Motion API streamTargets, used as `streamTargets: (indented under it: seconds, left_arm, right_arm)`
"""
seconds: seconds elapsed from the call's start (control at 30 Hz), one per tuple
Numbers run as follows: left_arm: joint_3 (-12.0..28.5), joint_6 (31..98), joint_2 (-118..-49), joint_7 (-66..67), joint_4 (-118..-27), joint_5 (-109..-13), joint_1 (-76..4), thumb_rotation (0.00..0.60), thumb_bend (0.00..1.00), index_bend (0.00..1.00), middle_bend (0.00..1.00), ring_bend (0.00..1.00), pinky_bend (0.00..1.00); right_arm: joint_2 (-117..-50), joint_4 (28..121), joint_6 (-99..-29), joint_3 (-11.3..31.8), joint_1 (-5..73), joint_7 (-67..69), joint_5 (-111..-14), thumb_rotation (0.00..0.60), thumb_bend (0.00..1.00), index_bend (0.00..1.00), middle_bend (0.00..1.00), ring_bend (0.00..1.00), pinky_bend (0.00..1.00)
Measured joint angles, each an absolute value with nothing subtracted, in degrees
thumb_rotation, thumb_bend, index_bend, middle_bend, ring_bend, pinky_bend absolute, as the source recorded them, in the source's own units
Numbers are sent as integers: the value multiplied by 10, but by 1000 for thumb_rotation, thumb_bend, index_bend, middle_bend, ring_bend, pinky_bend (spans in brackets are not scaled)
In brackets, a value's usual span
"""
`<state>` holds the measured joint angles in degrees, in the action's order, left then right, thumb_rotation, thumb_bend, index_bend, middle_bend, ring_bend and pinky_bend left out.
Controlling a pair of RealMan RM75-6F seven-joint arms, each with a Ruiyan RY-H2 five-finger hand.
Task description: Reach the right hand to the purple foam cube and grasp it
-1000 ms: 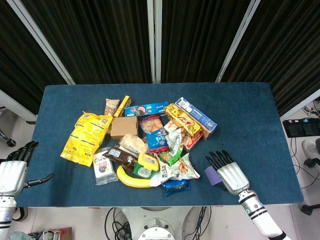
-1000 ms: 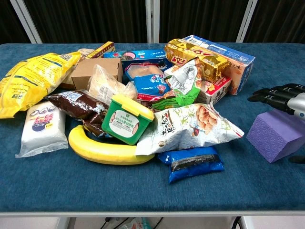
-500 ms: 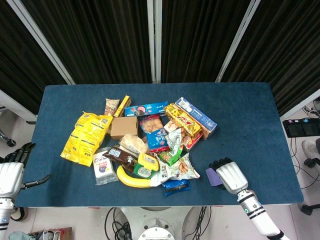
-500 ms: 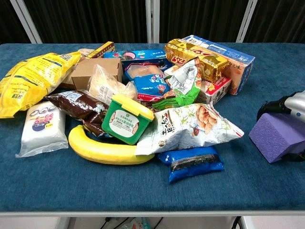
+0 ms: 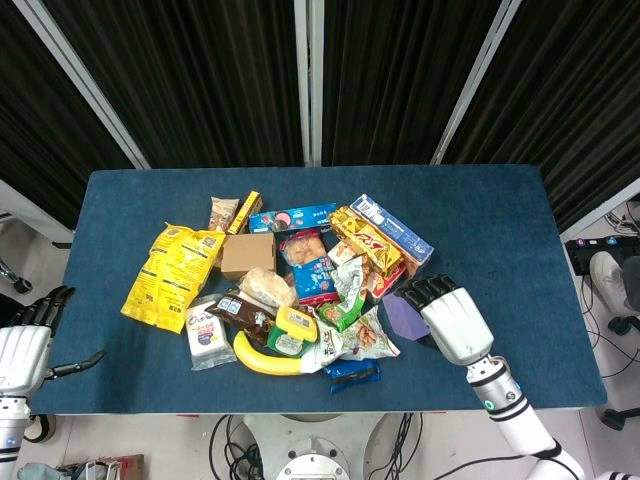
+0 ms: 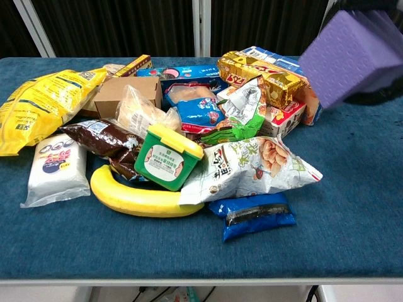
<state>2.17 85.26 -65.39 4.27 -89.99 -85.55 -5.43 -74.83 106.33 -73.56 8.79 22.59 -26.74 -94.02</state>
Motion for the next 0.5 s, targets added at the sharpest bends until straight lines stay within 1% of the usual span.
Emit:
streamTargets:
  seconds: [0.13, 0.37, 0.5]
  left_arm:
    - [22, 850, -658, 44, -899, -854, -56, 287, 34, 95, 88, 157, 263]
    - [20, 848, -660, 41, -890, -851, -54, 285, 33, 95, 88, 158, 263]
    - [22, 848, -660, 34, -884, -850, -53, 286, 34, 95, 88, 158, 263]
  right_arm:
    - [-786, 1061, -707, 107, 256, -297, -907, 600, 186, 627, 564, 478, 407]
    - [-878, 1031, -670, 133, 314, -354, -865, 600, 188, 629, 560, 478, 407]
    - [-900, 1016, -664, 141, 332, -370, -846, 600, 191, 628, 560, 478, 407]
